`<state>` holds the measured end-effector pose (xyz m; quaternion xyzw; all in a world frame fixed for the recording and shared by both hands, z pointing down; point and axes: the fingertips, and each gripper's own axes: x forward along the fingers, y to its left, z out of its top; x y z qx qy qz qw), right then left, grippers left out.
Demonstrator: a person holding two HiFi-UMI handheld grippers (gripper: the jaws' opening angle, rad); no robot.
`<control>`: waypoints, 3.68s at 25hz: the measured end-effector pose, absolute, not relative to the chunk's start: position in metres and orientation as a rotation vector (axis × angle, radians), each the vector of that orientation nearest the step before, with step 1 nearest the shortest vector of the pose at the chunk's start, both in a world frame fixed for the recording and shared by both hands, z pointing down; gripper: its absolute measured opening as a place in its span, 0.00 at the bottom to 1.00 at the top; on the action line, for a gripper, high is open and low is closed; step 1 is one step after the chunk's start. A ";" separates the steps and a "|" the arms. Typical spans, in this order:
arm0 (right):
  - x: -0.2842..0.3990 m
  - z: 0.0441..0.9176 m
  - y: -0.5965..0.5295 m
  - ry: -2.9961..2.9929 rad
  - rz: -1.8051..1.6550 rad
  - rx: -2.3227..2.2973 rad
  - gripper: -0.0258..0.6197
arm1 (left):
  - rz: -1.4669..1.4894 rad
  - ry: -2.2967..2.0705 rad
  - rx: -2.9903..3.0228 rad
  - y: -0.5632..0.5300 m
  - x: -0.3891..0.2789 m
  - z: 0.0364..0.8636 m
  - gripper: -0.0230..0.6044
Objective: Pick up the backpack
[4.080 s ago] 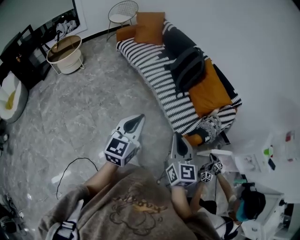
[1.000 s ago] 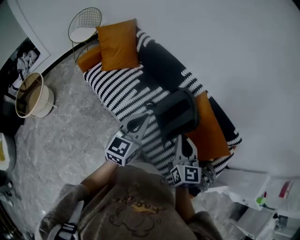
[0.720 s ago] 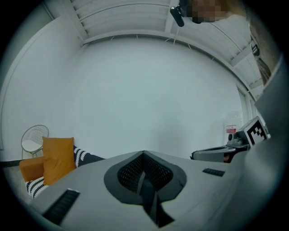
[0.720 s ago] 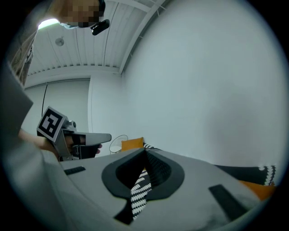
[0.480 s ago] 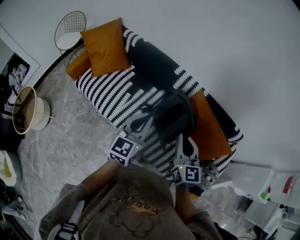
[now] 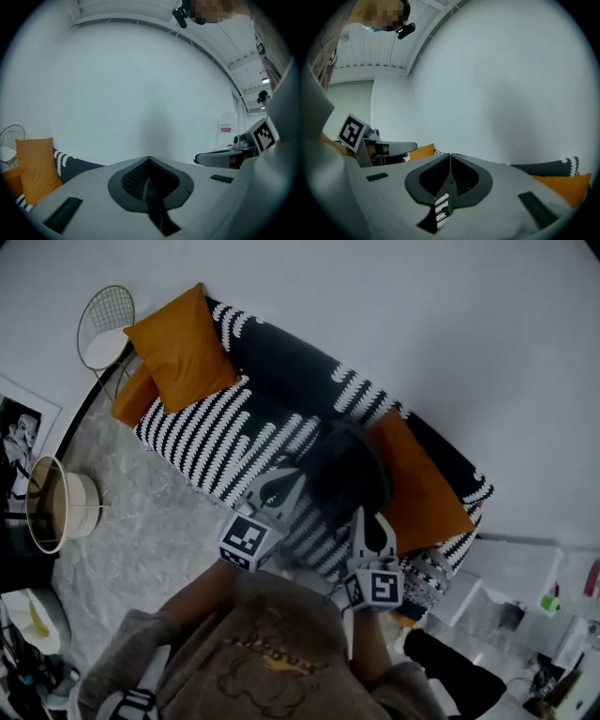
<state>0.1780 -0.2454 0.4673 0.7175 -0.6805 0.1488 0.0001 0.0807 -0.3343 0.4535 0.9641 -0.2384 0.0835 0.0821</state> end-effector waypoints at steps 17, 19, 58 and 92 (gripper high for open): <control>0.196 0.535 -0.246 -1.878 0.698 2.459 0.51 | 0.440 -0.358 2.840 -0.360 0.127 0.526 0.50; 0.200 0.552 -0.243 -1.835 0.734 2.477 0.51 | 0.454 -0.330 2.843 -0.362 0.132 0.539 0.51; 0.220 0.726 -0.275 -1.704 0.972 2.449 0.16 | 0.728 -0.080 2.741 -0.369 0.176 0.735 0.34; 0.213 0.551 -0.263 -2.058 0.688 2.492 0.08 | 0.354 0.060 2.833 -0.339 0.180 0.537 0.07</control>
